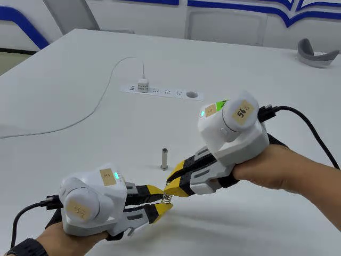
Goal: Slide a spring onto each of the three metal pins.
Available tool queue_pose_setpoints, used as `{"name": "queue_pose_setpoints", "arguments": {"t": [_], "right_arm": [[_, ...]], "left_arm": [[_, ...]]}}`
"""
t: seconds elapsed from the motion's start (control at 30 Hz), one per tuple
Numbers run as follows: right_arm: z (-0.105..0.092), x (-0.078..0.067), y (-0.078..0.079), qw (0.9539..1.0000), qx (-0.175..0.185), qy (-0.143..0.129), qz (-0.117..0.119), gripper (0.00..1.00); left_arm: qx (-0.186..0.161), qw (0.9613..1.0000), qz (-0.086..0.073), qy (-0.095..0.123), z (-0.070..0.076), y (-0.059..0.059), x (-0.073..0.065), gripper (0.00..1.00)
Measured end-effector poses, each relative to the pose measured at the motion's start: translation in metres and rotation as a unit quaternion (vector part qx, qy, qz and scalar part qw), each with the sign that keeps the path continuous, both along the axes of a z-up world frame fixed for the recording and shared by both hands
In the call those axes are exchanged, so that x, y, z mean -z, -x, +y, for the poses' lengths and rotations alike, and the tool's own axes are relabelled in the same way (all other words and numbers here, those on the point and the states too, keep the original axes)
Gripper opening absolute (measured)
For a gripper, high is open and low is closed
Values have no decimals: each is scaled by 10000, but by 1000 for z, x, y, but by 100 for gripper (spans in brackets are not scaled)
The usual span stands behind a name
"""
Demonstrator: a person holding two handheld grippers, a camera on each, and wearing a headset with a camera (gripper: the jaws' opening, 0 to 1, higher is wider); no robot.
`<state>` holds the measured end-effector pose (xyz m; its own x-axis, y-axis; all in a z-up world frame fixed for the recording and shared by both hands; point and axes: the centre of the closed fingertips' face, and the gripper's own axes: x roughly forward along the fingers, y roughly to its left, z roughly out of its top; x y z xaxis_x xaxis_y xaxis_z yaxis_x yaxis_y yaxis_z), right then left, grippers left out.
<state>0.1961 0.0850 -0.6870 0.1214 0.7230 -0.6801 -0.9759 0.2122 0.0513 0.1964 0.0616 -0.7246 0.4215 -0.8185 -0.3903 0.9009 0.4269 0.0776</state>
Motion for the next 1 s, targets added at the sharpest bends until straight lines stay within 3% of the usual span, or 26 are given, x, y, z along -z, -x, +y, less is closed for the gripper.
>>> {"name": "queue_pose_setpoints", "arguments": {"t": [0.37,0.53,1.0], "right_arm": [[4,-3,-2,9999,9,-90,-119,12],[4,0,0,9999,0,-76,-149,16],[3,-2,-4,9996,46,-100,-251,12]], "left_arm": [[-141,9992,276,244,2,-2,-3,10],[-181,9989,298,312,2,-3,-4,10],[-203,9987,302,356,2,-4,-6,10]]}}
